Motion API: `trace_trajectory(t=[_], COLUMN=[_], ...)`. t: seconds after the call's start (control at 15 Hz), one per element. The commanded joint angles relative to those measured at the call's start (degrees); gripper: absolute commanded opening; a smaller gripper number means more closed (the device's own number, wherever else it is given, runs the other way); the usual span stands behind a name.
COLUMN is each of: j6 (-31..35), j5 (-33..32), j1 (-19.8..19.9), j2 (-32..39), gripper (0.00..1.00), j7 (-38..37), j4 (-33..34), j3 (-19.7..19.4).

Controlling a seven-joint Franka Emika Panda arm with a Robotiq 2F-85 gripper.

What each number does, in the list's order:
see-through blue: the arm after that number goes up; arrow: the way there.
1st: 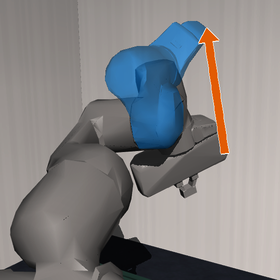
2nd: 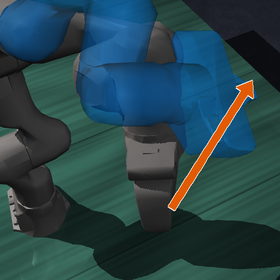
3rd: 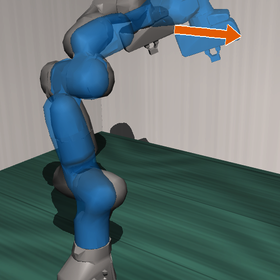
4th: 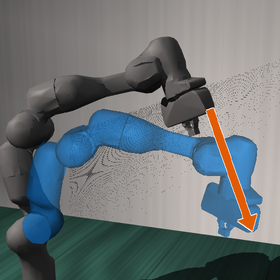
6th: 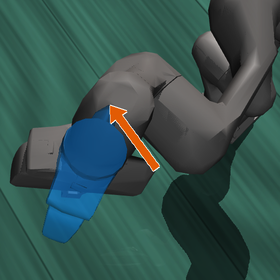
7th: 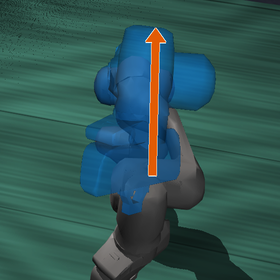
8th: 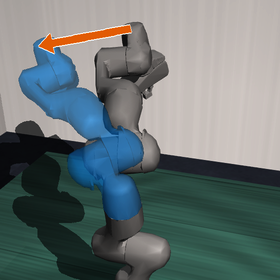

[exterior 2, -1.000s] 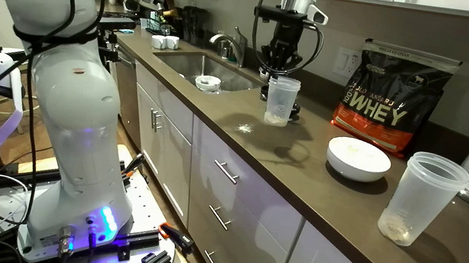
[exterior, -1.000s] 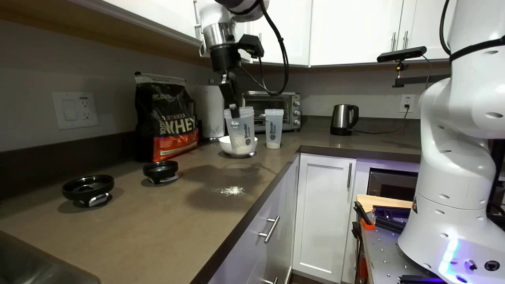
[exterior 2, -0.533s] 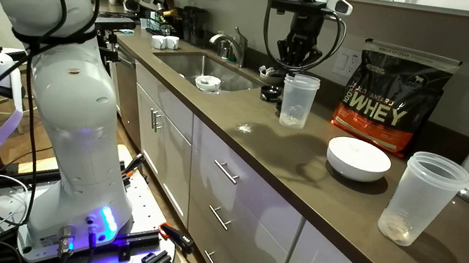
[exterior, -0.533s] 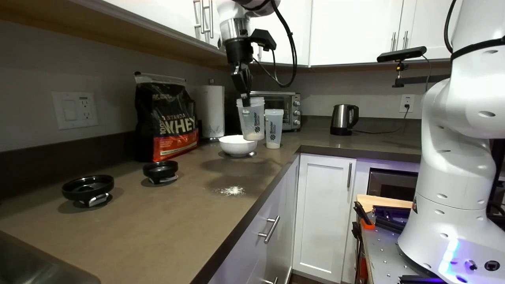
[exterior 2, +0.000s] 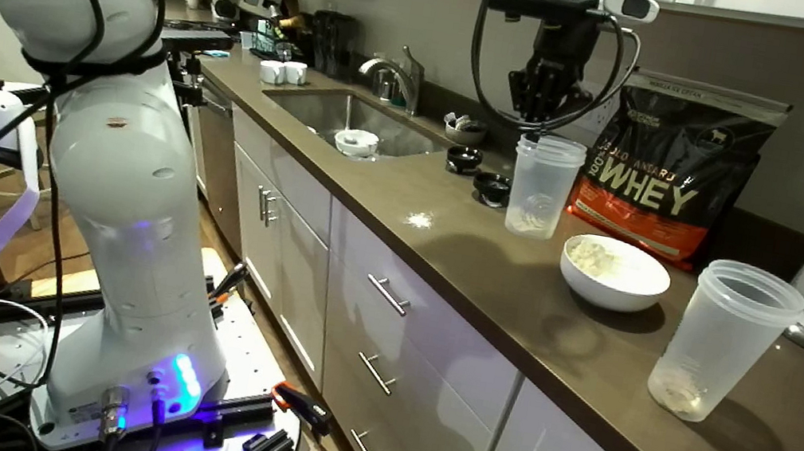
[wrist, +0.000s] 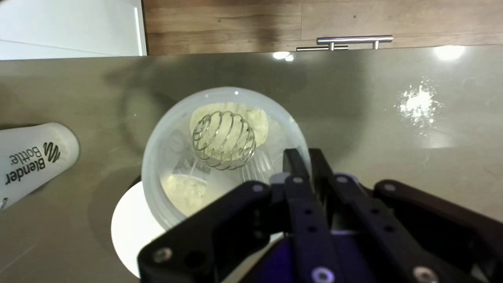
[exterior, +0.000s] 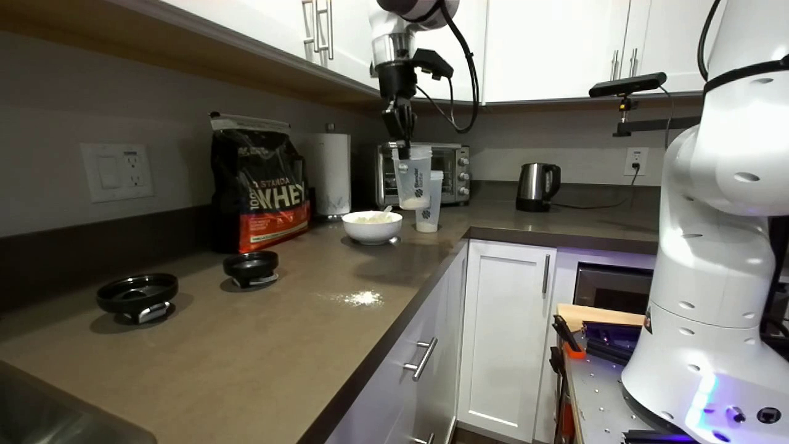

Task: Move the clear bottle on the left to the right

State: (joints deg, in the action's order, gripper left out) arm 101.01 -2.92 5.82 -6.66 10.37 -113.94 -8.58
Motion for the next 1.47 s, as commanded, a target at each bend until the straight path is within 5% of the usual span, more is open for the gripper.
trace_trajectory(t=[0.0, 1.4], j6=[0.68, 12.76], j5=[-0.45, 0.43], j1=[1.35, 5.69], j2=[0.2, 5.55], gripper=[0.02, 0.02], j7=[-2.32, -0.04], j4=[0.05, -2.72], j3=[-0.53, -5.46])
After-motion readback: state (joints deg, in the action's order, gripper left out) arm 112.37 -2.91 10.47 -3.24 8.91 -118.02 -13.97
